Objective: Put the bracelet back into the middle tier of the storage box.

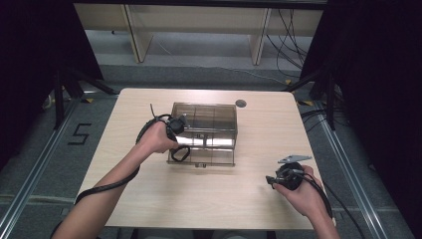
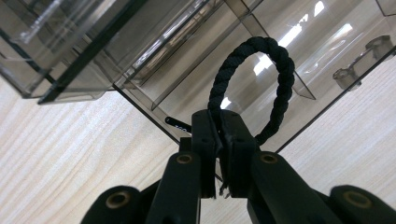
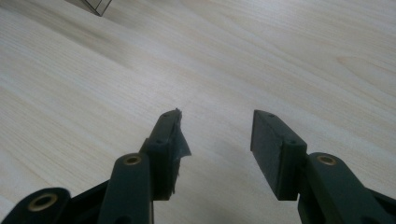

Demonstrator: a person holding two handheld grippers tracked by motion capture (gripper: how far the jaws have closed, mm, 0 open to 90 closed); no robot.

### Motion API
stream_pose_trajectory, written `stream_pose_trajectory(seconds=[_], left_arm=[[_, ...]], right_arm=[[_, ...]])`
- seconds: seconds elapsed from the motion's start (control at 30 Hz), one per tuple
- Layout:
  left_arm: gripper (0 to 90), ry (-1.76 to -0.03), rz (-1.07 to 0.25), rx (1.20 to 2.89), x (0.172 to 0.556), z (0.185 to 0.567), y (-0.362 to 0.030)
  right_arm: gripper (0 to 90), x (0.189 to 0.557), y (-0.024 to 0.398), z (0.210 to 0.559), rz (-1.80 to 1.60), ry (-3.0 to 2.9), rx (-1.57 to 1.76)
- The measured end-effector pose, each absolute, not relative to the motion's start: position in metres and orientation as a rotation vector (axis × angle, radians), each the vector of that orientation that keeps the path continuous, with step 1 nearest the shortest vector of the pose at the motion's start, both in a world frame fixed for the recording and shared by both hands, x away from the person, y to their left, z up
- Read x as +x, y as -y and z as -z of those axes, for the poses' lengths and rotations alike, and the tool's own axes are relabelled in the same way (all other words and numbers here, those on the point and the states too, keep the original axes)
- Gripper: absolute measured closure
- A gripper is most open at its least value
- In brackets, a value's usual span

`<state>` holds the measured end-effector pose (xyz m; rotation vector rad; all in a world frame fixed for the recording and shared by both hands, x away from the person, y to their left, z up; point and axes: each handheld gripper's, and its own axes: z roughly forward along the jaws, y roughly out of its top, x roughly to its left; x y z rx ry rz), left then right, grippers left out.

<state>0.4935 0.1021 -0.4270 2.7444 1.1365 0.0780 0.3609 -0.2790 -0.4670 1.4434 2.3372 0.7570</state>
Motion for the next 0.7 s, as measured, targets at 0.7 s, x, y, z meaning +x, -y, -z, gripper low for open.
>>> stream_pose_trajectory(seconds=[0.7], left_arm=[[83.9, -1.132, -0.073, 2.770, 0.4956, 0.4341, -0.0997]], right_arm=[[53.6, 0.3604, 0.2785, 0.4667, -0.776, -2.341, 1.461]])
